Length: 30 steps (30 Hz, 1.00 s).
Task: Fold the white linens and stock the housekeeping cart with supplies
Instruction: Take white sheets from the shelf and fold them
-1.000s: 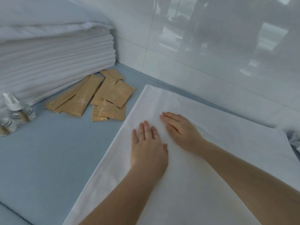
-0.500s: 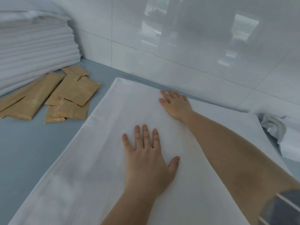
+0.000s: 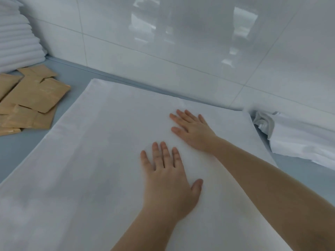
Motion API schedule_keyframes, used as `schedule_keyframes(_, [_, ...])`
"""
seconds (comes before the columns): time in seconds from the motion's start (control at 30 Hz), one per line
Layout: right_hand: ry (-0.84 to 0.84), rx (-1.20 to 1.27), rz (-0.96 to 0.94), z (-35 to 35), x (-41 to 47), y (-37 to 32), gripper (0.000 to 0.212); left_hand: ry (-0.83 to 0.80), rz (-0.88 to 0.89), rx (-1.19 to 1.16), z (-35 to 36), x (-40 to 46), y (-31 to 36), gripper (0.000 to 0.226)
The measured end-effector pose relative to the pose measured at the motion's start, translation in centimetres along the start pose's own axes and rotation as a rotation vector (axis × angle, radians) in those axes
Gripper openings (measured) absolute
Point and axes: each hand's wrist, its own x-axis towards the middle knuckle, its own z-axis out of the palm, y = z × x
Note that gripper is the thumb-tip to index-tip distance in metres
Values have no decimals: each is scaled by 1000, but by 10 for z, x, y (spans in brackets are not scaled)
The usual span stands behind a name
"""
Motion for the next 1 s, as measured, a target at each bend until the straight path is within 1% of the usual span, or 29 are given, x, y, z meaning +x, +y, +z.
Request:
schedule_keyframes(0.17, [9, -2, 197, -1, 21, 59, 61, 34, -31, 10, 7, 4, 0, 98])
schedule_keyframes(0.27, [4, 16, 313, -3, 18, 89, 61, 27, -35, 6, 7, 4, -1, 98])
schedule_keyframes(0.37, [11, 37, 480, -9, 2, 103, 58, 12, -18, 13, 4, 4, -3, 96])
schedule_keyframes(0.4, [27, 38, 503, -10, -4, 99, 56, 20, -4, 3, 2, 4, -4, 92])
schedule_keyframes(0.43, [48, 29, 482, -9, -11, 90, 55, 34, 18, -12, 0, 5, -5, 88])
schedule_keyframes(0.47, [71, 9, 409, -5, -20, 78, 54, 47, 53, -28, -1, 4, -3, 82])
schedule_keyframes(0.5, [89, -10, 297, 0, -30, 64, 55, 54, 100, -42, -2, 2, 2, 76])
schedule_keyframes(0.53, [94, -20, 181, 6, -40, 52, 57, 53, 157, -59, -2, -2, 9, 73])
schedule_keyframes(0.57, [79, -14, 108, 11, -48, 46, 61, 40, 221, -75, -1, -8, 17, 74])
schedule_keyframes(0.6, [55, 2, 103, 12, -53, 48, 65, 17, 287, -81, 1, -15, 26, 76])
schedule_keyframes(0.63, [37, 21, 149, 10, -55, 59, 66, -6, 340, -75, 3, -20, 32, 78])
schedule_keyframes(0.7, [11, 17, 318, 4, -59, 96, 64, -31, 385, -61, 8, -27, 37, 79])
schedule_keyframes(0.77, [4, 20, 484, -2, -65, 136, 64, -28, 381, -59, 8, -27, 34, 78])
schedule_keyframes(0.83, [12, 86, 581, -6, -71, 158, 65, -9, 374, -56, 8, -26, 32, 77])
schedule_keyframes(0.93, [17, 92, 662, -9, -79, 152, 64, -6, 369, -45, 9, -27, 35, 76])
schedule_keyframes(1.0, [20, 73, 628, -7, -87, 126, 62, 1, 362, -45, 9, -25, 35, 76])
